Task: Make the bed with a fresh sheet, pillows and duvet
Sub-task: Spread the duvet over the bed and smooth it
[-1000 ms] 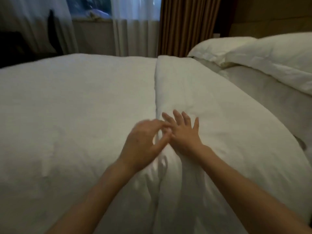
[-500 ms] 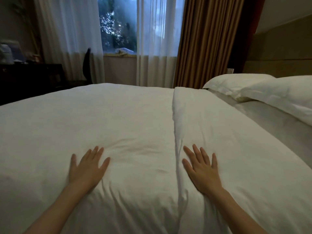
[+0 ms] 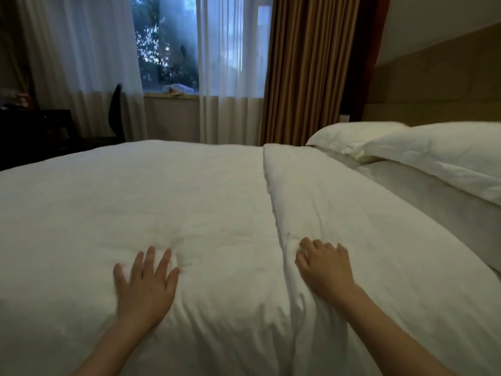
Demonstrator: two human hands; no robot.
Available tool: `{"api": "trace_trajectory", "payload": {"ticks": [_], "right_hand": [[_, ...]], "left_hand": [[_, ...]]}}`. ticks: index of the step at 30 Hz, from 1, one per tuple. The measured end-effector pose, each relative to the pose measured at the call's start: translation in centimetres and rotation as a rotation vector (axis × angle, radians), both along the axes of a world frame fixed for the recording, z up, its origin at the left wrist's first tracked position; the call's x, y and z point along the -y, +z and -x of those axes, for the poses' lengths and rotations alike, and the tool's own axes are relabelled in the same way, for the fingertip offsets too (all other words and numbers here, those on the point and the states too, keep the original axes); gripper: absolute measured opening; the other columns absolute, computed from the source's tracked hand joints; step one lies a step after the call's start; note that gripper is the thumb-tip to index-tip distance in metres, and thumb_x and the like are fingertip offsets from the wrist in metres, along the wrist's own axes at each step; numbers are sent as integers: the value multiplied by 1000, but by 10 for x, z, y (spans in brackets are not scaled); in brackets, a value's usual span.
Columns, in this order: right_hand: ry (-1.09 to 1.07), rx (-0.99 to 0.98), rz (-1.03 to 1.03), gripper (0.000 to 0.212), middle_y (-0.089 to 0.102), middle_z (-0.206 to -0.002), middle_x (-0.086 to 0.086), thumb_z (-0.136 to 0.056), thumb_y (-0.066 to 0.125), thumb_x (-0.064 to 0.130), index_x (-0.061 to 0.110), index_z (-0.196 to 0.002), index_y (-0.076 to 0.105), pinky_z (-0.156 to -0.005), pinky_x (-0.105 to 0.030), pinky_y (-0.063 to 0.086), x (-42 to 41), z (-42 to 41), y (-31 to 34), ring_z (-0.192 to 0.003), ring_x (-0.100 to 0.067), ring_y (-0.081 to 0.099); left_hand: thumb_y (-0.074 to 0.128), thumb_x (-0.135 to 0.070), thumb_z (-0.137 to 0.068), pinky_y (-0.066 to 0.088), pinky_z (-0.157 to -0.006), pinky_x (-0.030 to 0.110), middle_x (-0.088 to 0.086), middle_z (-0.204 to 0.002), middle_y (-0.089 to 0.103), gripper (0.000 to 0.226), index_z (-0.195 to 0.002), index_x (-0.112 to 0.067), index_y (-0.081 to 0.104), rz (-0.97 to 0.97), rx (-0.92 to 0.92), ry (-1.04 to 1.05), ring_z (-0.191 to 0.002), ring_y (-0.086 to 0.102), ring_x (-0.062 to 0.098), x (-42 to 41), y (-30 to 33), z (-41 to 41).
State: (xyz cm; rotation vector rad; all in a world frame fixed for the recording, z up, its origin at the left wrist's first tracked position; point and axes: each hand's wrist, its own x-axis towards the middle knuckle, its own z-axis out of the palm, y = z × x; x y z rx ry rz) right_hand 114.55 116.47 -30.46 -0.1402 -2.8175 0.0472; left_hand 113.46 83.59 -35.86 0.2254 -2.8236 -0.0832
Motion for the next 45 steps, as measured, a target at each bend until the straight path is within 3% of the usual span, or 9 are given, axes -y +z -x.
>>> {"api": "trace_trajectory", "payload": {"ticks": [5, 13, 17, 22, 27, 31, 38, 42, 45], "right_hand": [[51, -67, -82, 31, 55, -126, 1, -96, 35, 33, 23, -122, 50, -107, -43, 25, 7, 48, 33, -118, -21, 49], [147, 318, 18, 65, 9, -161, -9, -94, 14, 66, 34, -151, 17, -104, -69, -15, 92, 156, 7, -145, -43, -6], [628, 365, 46, 66, -14, -160, -9, -95, 13, 66, 37, -152, -1, -107, -65, -19, 200, 127, -12, -143, -42, -18], [1387, 702, 297, 40, 48, -145, 1, -102, 41, 36, 20, -136, 54, -118, -34, 20, 195, 150, 39, -134, -13, 40], [471, 212, 273, 47, 49, -141, -10, -93, 38, 47, 23, -131, 52, -107, -39, 33, 90, 295, 30, -131, -30, 42], [169, 349, 240, 68, 2, -162, -8, -95, 16, 63, 28, -154, 9, -113, -62, -3, 98, 305, -1, -145, -43, -2], [1227, 336, -153, 66, -4, -162, -4, -100, 18, 55, 23, -155, 3, -110, -62, -16, 260, 161, -3, -148, -30, -10], [1725, 699, -220, 54, 12, -161, -3, -102, 40, 37, 19, -151, 26, -118, -33, -3, 239, 155, 27, -148, -16, 4], [1468, 772, 177, 43, 37, -152, 0, -101, 46, 26, 16, -143, 43, -110, -16, 20, 198, 217, 66, -137, -8, 32]], "left_hand": [[13, -54, -96, 17, -103, 53, 17, -130, 59, 69, -126, -17, 63, -23, -102, -68, -118, 57, 35, 5, -7, 0], [26, -51, -88, 22, -108, 57, -1, -143, 49, 57, -134, -31, 53, -138, -109, -47, -132, 46, 20, 16, -16, 4], [25, -48, -92, 9, -112, 40, -4, -143, 49, 57, -138, -24, 49, -165, -148, -63, -134, 33, 8, 19, -14, 4], [18, -55, -95, 1, -115, 34, -14, -142, 45, 59, -139, -28, 46, -159, -87, -30, -135, 23, -1, 26, 1, -3], [13, -57, -99, 5, -109, 26, -19, -141, 44, 47, -145, -50, 20, -197, -22, 10, -139, 6, -14, 23, 14, 6], [11, -53, -101, 1, -112, 33, -35, -151, 15, 46, -146, -48, 15, -136, -70, 30, -140, 5, -11, 29, 12, 18], [4, -47, -100, -2, -114, 42, -14, -146, 40, 51, -149, -40, 18, -24, -43, 171, -143, 2, -6, 66, 16, 28], [-14, -59, -76, 0, -116, 43, -24, -152, -1, 76, -145, -29, -11, -27, 36, 257, -134, -9, -11, 98, 33, 35], [-20, -64, -62, -6, -116, 39, -33, -142, -14, 83, -139, -35, -18, -87, 64, 246, -130, -14, -11, 103, 31, 42]]}}
